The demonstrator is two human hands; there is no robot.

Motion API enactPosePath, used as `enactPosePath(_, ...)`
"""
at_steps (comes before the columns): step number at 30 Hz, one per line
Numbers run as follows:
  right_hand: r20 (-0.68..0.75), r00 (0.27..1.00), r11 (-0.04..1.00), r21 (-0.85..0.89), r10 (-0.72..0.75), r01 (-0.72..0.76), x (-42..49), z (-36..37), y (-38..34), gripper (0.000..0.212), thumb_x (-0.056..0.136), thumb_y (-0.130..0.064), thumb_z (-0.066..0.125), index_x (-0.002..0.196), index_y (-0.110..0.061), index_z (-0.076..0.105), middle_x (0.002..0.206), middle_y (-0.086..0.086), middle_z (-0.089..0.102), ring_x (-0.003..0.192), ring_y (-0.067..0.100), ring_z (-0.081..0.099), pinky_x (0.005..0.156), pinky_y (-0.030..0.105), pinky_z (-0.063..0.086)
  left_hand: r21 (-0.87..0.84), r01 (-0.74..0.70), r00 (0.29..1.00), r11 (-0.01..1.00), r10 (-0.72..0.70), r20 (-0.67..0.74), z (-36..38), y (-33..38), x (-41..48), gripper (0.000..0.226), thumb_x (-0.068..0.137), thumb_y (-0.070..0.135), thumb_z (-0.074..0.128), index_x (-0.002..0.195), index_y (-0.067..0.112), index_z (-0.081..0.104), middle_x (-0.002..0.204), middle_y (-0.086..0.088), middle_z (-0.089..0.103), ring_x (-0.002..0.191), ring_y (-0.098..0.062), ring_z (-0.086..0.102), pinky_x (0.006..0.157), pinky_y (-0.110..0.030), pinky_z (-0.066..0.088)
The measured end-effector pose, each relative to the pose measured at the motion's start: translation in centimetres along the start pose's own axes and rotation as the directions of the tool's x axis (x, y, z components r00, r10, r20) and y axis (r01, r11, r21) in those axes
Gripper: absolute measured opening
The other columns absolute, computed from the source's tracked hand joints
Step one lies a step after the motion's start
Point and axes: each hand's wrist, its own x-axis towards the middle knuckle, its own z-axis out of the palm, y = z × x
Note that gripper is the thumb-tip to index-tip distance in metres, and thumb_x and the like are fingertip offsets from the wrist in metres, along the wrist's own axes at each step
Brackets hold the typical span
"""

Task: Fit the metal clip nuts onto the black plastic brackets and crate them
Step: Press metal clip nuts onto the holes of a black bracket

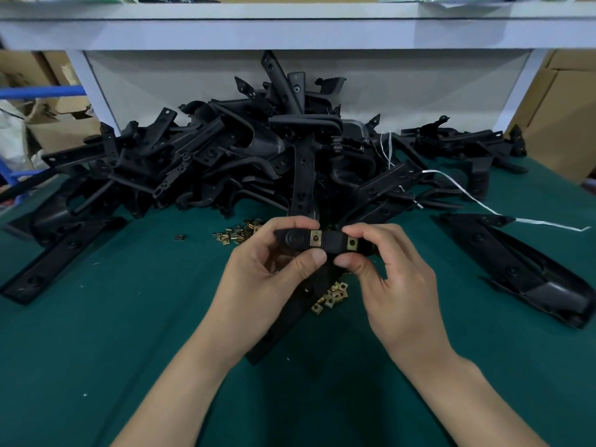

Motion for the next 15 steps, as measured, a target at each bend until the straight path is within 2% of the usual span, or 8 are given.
enactPosePath(5,0.022,1.000,1.000,0.027,0.006,-0.007,-0.3,0.1,0.1,0.031,0.086,0.009,0.070,0.113,-0.005,0.067,0.103,-0.008,0.059,0.096,-0.025,0.054,0.081,-0.002,0.039,0.049,0.001,1.000,0.999,-0.002,0.015,-0.2,0.1,0.1,0.025,0.082,0.022,0.072,0.107,0.023,0.068,0.087,0.010,0.073,0.078,0.002,0.066,0.071,-0.009,0.049)
enactPosePath(8,0.012,1.000,1.000,0.018,-0.015,0.015,-0.3,0.2,0.1,0.031,0.085,0.008,0.071,0.113,-0.005,0.066,0.104,-0.008,0.058,0.098,-0.026,0.051,0.082,-0.002,0.038,0.099,-0.010,1.000,0.995,0.011,-0.008,-0.2,0.1,0.1,0.023,0.085,0.015,0.072,0.105,0.025,0.068,0.089,0.008,0.074,0.079,0.002,0.067,0.072,-0.008,0.048)
enactPosePath(11,0.021,1.000,0.998,0.064,-0.009,0.008,0.0,0.3,0.4,0.032,0.088,0.005,0.068,0.116,-0.012,0.066,0.110,-0.007,0.054,0.106,-0.011,0.054,0.086,0.004,0.042,0.138,-0.031,0.999,0.990,0.027,0.032,-0.3,0.2,0.1,0.025,0.084,0.020,0.073,0.108,0.027,0.070,0.086,0.014,0.072,0.079,0.004,0.065,0.073,-0.007,0.047)
enactPosePath(13,0.011,0.999,0.987,0.154,0.042,-0.043,0.3,0.0,0.8,0.037,0.091,0.005,0.065,0.115,-0.023,0.064,0.113,-0.007,0.052,0.108,0.001,0.055,0.088,0.010,0.045,0.143,-0.034,0.984,0.989,0.008,0.179,-1.0,0.4,0.1,0.033,0.089,0.026,0.071,0.122,0.031,0.066,0.098,0.021,0.073,0.092,0.005,0.066,0.083,-0.008,0.046)
enactPosePath(15,0.005,0.989,0.959,0.244,0.150,-0.146,0.9,-0.3,1.7,0.037,0.095,-0.002,0.063,0.112,-0.035,0.061,0.113,-0.007,0.059,0.108,0.005,0.058,0.089,0.011,0.044,0.078,-0.045,0.953,0.996,0.020,0.301,-1.9,0.6,0.3,0.040,0.096,0.027,0.062,0.136,0.028,0.058,0.119,0.011,0.073,0.118,-0.006,0.064,0.099,-0.016,0.045)
